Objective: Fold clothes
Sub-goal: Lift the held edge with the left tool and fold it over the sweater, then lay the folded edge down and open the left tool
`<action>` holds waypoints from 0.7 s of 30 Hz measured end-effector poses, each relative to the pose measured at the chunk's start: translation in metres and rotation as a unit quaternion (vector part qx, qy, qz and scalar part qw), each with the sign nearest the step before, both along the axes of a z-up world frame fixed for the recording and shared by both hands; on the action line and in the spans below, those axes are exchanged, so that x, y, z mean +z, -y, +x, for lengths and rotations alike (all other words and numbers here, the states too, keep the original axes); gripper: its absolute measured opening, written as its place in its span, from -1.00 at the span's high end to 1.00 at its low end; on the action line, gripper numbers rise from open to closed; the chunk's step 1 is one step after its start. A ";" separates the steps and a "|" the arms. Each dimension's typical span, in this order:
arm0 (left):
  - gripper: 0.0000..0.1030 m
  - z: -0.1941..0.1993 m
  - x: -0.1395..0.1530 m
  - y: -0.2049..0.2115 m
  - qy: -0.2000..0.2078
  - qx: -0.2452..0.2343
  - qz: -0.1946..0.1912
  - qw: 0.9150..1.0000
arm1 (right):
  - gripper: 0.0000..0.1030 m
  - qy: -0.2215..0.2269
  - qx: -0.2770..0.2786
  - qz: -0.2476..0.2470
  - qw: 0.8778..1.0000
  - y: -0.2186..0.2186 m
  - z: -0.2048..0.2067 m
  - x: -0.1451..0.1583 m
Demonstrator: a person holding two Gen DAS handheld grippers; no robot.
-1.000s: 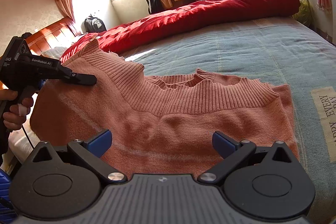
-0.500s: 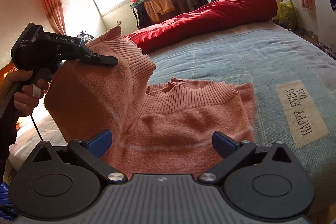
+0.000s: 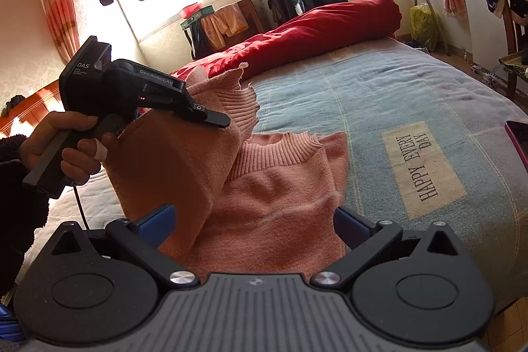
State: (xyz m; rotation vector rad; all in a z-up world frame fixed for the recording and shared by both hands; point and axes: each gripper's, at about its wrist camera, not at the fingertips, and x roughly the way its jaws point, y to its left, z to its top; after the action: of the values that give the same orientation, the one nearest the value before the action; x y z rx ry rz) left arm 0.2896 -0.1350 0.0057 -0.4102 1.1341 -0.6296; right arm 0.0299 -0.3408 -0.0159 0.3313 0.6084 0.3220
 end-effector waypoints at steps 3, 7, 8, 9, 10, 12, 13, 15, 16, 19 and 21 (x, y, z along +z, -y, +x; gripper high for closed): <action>0.53 0.002 -0.011 0.017 -0.006 -0.008 0.029 1.000 | -1.00 -0.004 -0.001 -0.006 1.000 0.001 0.000 -0.004; 0.42 0.005 -0.021 0.033 -0.016 -0.010 0.054 0.998 | -1.00 -0.004 -0.004 -0.016 1.000 0.002 -0.002 -0.006; 0.40 0.006 -0.021 0.037 -0.018 -0.012 0.056 0.998 | -1.00 -0.004 -0.006 -0.017 1.000 0.003 -0.002 -0.006; 0.29 0.006 -0.022 0.040 -0.020 -0.013 0.058 0.998 | -1.00 -0.005 -0.009 -0.017 1.000 0.004 -0.003 -0.007; 0.07 0.007 -0.021 0.043 -0.023 -0.016 0.059 0.998 | -1.00 -0.007 -0.012 -0.018 1.000 0.006 -0.003 -0.007; -0.11 0.008 -0.018 0.051 -0.025 -0.021 0.057 0.998 | -1.00 -0.011 -0.020 -0.015 1.000 0.009 -0.004 -0.009; -0.16 0.009 -0.016 0.054 -0.027 -0.024 0.061 0.998 | -1.00 -0.013 -0.022 -0.014 1.000 0.010 -0.004 -0.010; -0.26 0.009 -0.013 0.062 -0.028 -0.028 0.065 0.997 | -1.00 -0.015 -0.025 -0.012 0.999 0.011 -0.006 -0.011; -0.27 0.008 -0.010 0.065 -0.027 -0.030 0.060 0.997 | -1.00 -0.016 -0.025 -0.013 0.999 0.011 -0.007 -0.011; -0.31 0.005 -0.001 0.072 -0.026 -0.040 0.037 0.998 | -1.00 -0.015 -0.025 -0.018 0.999 0.010 -0.011 -0.011; -0.31 0.002 0.007 0.075 -0.022 -0.048 0.020 0.998 | -1.00 -0.014 -0.027 -0.020 0.999 0.010 -0.013 -0.010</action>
State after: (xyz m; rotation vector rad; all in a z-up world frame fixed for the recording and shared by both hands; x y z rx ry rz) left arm 0.2914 -0.2098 0.0126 -0.3390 1.2124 -0.6825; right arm 0.0174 -0.3506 -0.0254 0.3136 0.6313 0.2543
